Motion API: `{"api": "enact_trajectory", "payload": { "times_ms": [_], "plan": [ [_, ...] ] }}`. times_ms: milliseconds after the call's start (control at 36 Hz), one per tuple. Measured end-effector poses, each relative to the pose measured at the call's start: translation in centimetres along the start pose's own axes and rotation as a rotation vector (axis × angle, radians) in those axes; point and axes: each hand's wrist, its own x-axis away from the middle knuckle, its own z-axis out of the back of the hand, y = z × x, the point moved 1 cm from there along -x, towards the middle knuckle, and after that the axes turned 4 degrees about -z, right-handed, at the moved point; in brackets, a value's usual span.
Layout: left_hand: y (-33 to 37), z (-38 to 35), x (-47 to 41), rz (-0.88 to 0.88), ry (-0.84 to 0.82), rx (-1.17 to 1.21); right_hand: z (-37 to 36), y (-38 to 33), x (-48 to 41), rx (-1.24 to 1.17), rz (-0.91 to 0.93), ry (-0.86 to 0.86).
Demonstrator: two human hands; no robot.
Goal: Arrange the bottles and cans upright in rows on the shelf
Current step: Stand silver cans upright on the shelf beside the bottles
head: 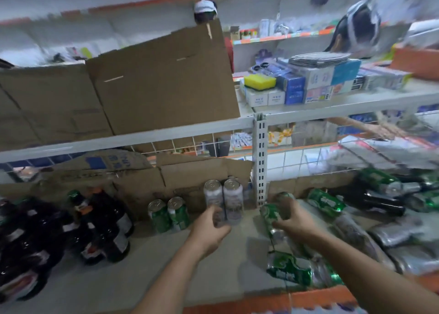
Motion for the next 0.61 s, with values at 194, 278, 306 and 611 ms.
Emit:
{"api": "enact_trajectory", "payload": {
  "times_ms": [194, 278, 306, 611],
  "plan": [
    [-1.3, 2.5, 2.7, -0.036, 0.02, 0.006, -1.7, -0.8, 3.3, 0.016, -0.011, 0.078],
    [-2.0, 3.6, 3.8, -0.031, 0.033, -0.006, -3.1, -1.8, 4.2, -0.002, 0.007, 0.054],
    [-2.3, 3.8, 4.0, -0.03, 0.039, -0.008, -3.5, -2.0, 4.3, -0.003, 0.012, 0.047],
    [-4.2, 3.0, 0.8, 0.065, 0.087, 0.103, -5.6, -2.8, 0.7, -0.016, -0.023, 0.008]
  ]
}}
